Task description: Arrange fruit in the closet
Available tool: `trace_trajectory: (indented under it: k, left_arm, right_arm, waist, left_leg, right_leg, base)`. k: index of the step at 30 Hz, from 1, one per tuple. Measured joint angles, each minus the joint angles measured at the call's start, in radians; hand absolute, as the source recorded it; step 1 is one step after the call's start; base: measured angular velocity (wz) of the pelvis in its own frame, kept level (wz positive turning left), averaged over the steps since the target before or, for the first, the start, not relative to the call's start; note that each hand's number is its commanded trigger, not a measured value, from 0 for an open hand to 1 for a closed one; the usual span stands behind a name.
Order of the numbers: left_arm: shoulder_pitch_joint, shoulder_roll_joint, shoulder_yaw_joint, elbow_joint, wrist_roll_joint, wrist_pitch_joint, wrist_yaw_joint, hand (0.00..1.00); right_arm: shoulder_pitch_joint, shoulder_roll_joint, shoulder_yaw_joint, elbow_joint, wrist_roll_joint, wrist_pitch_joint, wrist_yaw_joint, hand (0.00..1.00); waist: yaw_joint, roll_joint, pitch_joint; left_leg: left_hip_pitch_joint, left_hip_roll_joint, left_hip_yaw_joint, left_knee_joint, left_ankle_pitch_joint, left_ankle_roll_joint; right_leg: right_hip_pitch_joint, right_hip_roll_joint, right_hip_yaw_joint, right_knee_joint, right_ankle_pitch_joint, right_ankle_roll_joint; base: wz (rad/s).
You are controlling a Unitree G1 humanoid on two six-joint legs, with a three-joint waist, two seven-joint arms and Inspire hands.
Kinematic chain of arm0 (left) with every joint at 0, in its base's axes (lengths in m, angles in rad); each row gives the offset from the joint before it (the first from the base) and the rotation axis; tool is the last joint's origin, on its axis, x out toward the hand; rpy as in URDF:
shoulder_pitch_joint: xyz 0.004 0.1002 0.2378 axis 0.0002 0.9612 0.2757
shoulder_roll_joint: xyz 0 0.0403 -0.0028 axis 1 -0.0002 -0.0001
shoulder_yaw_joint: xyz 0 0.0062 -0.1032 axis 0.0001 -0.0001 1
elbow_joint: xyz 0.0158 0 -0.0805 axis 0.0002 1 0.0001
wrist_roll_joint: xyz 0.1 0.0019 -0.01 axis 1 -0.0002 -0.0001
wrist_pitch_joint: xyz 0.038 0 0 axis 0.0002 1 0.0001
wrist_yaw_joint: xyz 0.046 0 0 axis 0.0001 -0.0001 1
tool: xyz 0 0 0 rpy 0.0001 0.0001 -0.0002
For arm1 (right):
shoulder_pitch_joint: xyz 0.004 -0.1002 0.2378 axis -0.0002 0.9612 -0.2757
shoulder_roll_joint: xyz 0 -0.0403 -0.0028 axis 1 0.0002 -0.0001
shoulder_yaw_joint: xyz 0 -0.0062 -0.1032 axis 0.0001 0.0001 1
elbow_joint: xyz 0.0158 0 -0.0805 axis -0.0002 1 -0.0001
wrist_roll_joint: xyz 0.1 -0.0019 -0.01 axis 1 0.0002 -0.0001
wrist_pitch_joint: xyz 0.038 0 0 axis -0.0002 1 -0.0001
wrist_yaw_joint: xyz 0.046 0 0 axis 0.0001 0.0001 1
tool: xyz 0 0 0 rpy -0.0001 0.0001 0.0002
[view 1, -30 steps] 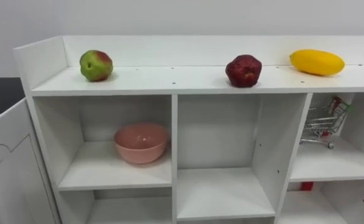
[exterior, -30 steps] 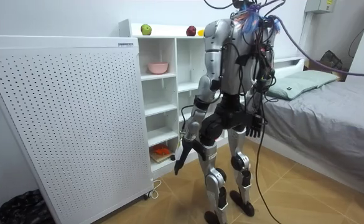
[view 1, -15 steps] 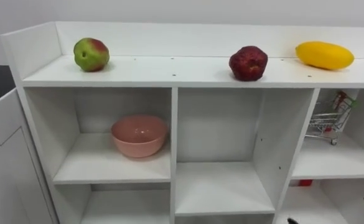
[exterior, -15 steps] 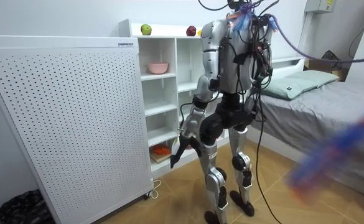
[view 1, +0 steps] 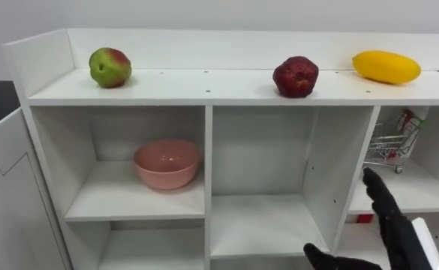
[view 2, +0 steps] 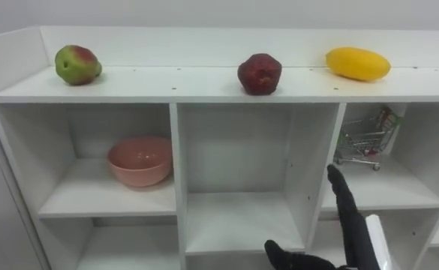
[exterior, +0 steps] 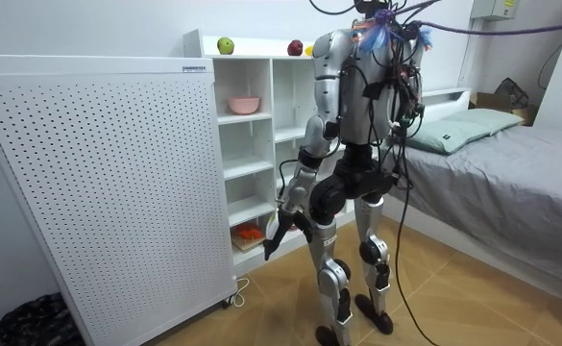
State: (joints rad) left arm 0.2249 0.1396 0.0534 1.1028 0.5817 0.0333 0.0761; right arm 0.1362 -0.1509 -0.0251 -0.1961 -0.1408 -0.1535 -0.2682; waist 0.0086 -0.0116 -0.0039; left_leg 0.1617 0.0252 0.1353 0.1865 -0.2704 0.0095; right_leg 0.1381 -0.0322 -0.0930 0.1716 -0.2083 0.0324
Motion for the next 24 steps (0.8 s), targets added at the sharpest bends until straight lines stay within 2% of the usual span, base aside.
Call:
trace_trajectory:
  k: [4, 9, 14, 17, 20, 24]
  left_arm:
    - [0.013, 0.002, -0.005, 0.021, 0.000, -0.008, 0.000, 0.00]
    - [0.017, 0.003, -0.019, 0.016, -0.001, -0.011, -0.021, 0.00]
    - [0.000, 0.004, -0.017, 0.011, 0.000, -0.012, -0.042, 0.00]
    - [-0.002, 0.004, -0.018, 0.011, 0.001, -0.011, -0.042, 0.00]
    - [-0.002, 0.006, -0.018, 0.012, 0.002, -0.007, -0.042, 0.00]
    - [-0.005, 0.023, -0.019, 0.014, 0.002, -0.007, -0.046, 0.00]
  right_arm:
    - [-0.048, -0.014, -0.025, -0.016, -0.001, -0.032, -0.088, 0.00]
    - [-0.050, -0.037, -0.029, -0.096, -0.002, -0.041, -0.133, 0.00]
    - [-0.113, -0.049, -0.052, -0.113, -0.021, -0.055, -0.177, 0.00]
    - [-0.140, -0.075, -0.058, -0.112, -0.021, -0.055, -0.179, 0.00]
    - [-0.175, -0.096, -0.067, -0.102, 0.021, -0.054, -0.177, 0.00]
    - [-0.251, -0.125, -0.092, -0.063, 0.059, -0.047, -0.174, 0.00]
  waist:
    - [0.002, -0.011, -0.0013]
    - [0.003, -0.017, -0.0028]
    - [0.001, -0.018, -0.0033]
    - [0.003, -0.022, -0.0055]
    - [0.003, -0.024, -0.0043]
    - [0.001, -0.043, 0.0081]
  left_leg:
    - [0.005, 0.000, -0.002, 0.002, 0.002, -0.001]
    - [0.004, 0.001, -0.005, 0.005, 0.003, -0.001]
    - [0.005, 0.001, -0.004, 0.004, 0.003, -0.001]
    - [-0.002, 0.001, -0.005, 0.004, 0.003, -0.001]
    - [-0.001, 0.001, -0.010, 0.004, 0.003, -0.002]
    - [-0.001, 0.002, -0.017, 0.002, 0.007, -0.005]
  right_leg:
    - [0.008, 0.000, -0.007, 0.000, 0.001, -0.002]
    - [0.003, 0.000, -0.012, 0.000, 0.003, -0.004]
    - [0.001, 0.000, -0.012, 0.000, 0.004, -0.005]
    - [0.000, 0.000, -0.013, -0.001, 0.004, -0.005]
    - [0.002, 0.001, -0.018, -0.003, 0.004, -0.005]
    - [0.004, 0.001, -0.025, -0.003, 0.004, -0.005]
  base:
    - [0.02]
    - [0.01]
    - [0.00]
    - [0.00]
    - [0.04]
    - [0.06]
